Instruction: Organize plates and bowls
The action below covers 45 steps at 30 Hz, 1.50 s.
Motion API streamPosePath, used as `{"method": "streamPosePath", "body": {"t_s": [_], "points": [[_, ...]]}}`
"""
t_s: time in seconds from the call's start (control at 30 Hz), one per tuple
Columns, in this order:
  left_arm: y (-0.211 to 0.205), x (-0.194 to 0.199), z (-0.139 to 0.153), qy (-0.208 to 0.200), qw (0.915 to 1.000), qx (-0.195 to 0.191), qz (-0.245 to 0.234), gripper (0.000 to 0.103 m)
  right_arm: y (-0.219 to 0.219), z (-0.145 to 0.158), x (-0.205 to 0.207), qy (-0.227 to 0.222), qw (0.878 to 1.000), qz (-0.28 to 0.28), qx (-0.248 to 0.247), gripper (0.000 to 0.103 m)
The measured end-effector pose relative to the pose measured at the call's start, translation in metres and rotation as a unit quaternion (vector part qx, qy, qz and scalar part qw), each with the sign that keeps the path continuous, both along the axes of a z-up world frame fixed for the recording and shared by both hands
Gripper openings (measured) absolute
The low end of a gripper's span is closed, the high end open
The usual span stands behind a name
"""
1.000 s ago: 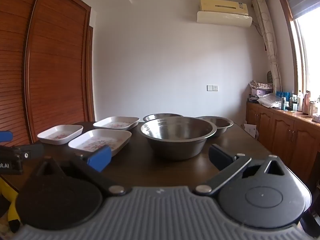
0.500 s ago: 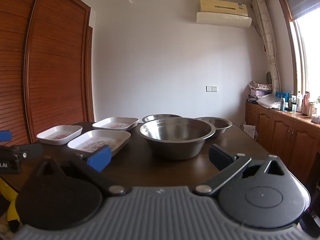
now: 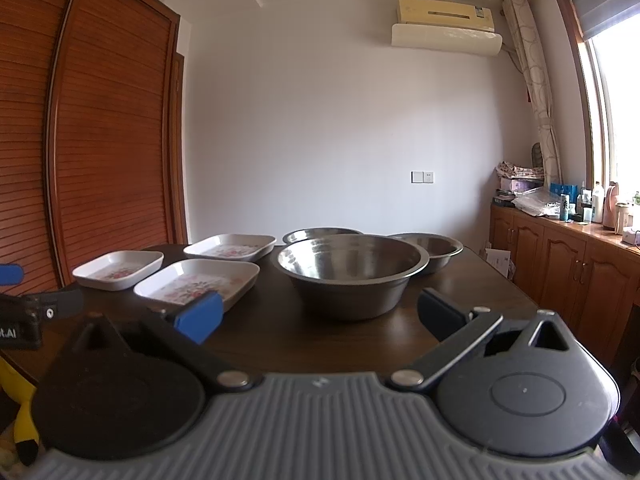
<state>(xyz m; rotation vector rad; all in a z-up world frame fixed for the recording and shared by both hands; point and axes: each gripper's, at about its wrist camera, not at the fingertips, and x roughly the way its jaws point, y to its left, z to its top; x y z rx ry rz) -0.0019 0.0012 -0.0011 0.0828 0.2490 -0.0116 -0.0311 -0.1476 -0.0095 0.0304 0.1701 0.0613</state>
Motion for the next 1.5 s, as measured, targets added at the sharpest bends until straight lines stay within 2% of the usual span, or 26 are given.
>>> {"method": "streamPosePath", "body": {"t_s": [1.5], "points": [[0.0018,0.0049,-0.0030,0.001,1.0000,0.000,0.001,0.103,-0.0060,-0.0016,0.0014,0.002,1.000,-0.006,0.003,0.103]]}}
